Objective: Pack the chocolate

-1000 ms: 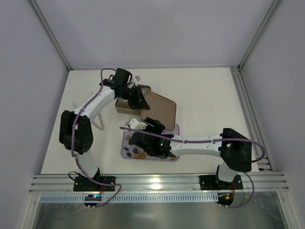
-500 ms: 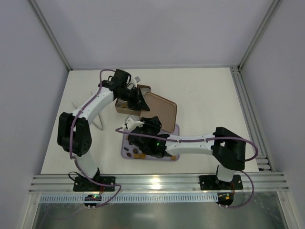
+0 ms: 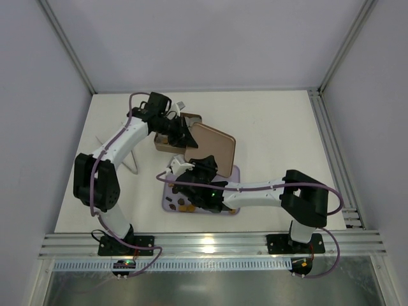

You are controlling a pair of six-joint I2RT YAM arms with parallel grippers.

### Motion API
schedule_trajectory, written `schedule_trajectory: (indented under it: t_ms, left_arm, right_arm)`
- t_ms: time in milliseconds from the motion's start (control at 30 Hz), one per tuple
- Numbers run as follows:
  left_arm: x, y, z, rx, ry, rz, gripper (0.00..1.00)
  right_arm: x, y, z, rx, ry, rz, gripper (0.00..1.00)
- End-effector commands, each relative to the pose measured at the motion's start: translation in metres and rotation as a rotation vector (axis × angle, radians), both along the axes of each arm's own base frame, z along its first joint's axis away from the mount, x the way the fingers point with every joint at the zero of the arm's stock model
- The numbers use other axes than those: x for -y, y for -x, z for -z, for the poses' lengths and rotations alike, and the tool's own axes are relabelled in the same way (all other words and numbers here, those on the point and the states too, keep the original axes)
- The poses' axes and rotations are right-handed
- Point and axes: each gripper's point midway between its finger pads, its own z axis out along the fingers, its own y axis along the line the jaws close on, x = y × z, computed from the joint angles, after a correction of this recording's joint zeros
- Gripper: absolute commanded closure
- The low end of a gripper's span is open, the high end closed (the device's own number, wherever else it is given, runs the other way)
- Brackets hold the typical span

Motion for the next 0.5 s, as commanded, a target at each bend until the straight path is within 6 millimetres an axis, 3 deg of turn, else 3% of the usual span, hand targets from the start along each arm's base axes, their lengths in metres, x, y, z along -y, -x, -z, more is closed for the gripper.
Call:
schedule_trajectory:
  t_ms: [0,233,300,400,433,467]
  left_arm:
    - [-0.002,0.009,-0.027,0.039,0.066,0.025,0.99]
    - [-0.002,0.011,-0.035,0.055,0.078,0.027,0.95]
    - [-0.004,0.01,-0.036,0.064,0.075,0.026,0.86]
    - [-0.007,0.006,-0.04,0.1,0.059,0.008,0.68]
    - [-0.008,0.003,-0.043,0.12,0.055,0.0,0.6]
    - [-0.011,-0.001,-0.043,0.136,0.032,-0.021,0.42]
  right_arm:
    - [0.01,-0.004,-0.02,0.054,-0.045,0.048,0.71]
    - [0.018,-0.009,-0.031,0.079,-0.057,0.061,0.87]
    - [0.019,-0.009,-0.038,0.088,-0.073,0.064,0.96]
    - [0.02,-0.009,-0.047,0.098,-0.093,0.064,0.96]
    - [0.02,-0.009,-0.051,0.102,-0.103,0.065,0.96]
    - [0.021,-0.009,-0.055,0.107,-0.11,0.069,0.96]
